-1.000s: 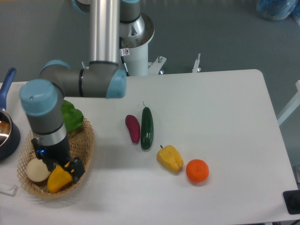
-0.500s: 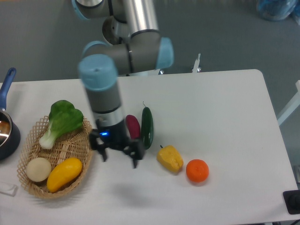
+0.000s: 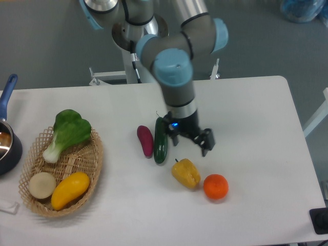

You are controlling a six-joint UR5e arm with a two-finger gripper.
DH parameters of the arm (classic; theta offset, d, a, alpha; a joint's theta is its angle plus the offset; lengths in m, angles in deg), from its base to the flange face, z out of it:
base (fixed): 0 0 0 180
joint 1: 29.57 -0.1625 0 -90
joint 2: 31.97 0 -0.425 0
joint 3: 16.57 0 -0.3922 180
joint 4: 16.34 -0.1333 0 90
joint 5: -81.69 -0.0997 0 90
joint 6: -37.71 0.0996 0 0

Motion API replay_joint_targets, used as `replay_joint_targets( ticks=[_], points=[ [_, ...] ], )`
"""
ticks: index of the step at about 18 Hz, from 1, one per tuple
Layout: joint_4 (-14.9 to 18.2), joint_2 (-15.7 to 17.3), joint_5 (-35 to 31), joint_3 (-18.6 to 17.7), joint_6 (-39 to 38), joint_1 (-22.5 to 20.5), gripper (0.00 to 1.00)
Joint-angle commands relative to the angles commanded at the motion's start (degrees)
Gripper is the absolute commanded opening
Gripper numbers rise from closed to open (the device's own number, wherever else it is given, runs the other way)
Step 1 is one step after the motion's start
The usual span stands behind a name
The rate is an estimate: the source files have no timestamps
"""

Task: Place the mango in the basket

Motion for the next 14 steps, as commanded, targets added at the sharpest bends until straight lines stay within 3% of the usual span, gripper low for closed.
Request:
replay_joint_targets(
  ticks=[3, 7, 14],
  points=[
    [0.52, 0.09, 0.01, -2.2, 6.95, -3.79, 1.0],
    [1.5, 1.93, 0.44, -4.39, 7.24, -3.71, 1.0],
    [1.58, 2.19, 0.27, -5.19, 7.24, -4.59, 1.0]
  ],
)
